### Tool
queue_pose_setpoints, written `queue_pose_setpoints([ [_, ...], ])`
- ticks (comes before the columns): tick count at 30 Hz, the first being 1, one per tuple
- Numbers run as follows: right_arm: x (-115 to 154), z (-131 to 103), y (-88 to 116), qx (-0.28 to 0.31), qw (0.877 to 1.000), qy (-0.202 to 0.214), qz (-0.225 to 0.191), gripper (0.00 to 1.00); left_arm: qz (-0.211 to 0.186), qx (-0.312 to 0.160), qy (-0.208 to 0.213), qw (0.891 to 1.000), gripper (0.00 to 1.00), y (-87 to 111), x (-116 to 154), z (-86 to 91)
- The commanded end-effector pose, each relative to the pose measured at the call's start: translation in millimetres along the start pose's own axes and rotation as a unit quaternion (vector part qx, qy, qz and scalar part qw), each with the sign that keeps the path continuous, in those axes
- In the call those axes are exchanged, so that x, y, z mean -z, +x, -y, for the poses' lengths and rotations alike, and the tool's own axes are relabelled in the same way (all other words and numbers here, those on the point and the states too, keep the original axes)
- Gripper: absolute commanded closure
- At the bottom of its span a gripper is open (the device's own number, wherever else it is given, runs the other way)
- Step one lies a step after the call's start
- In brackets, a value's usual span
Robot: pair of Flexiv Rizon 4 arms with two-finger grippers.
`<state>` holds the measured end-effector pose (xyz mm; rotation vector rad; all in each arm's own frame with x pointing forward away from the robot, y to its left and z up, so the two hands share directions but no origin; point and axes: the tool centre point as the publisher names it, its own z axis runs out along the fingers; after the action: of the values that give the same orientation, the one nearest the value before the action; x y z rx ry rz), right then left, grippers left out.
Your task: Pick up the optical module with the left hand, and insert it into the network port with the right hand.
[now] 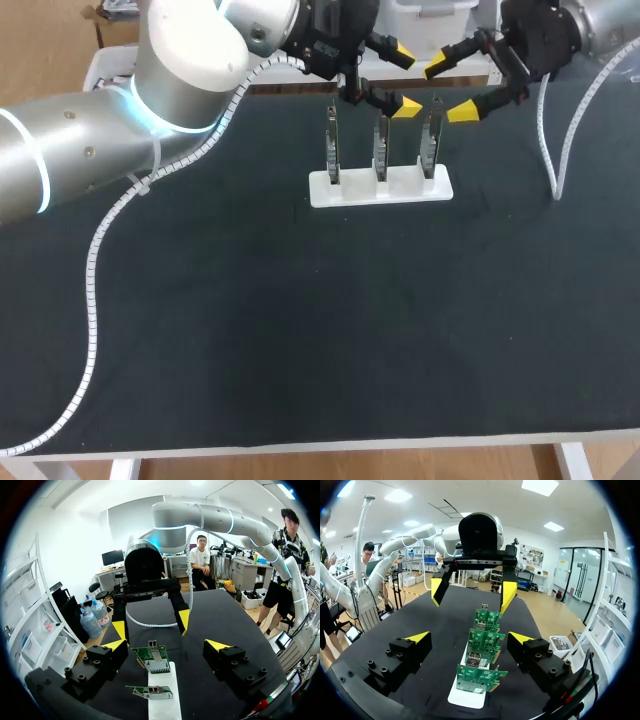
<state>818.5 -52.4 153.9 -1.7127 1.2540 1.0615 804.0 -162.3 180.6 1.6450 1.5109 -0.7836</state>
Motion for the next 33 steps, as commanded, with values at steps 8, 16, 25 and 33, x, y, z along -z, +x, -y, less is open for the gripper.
queue_pose_setpoints([
  [8, 2.2, 5.8, 1.0, -0.001, 1.0, -0.007, 0.001, 1.0, -0.002, 0.001, 0.001, 1.0, 0.0, -0.5, -0.3, -1.1],
  [16, 2.2, 5.8, 1.0, -0.001, 1.0, -0.007, 0.001, 1.0, -0.002, 0.001, 0.001, 1.0, 0.0, -0.5, -0.3, -1.1],
  [25, 2.2, 5.8, 1.0, -0.001, 1.0, -0.007, 0.001, 1.0, -0.002, 0.001, 0.001, 1.0, 0.0, -0.5, -0.3, -1.1],
  [33, 1.1, 7.0, 1.6, -0.001, 1.0, -0.007, 0.002, 1.0, -0.002, 0.001, 0.001, 1.0, 0.0, -0.5, -0.3, -1.1],
])
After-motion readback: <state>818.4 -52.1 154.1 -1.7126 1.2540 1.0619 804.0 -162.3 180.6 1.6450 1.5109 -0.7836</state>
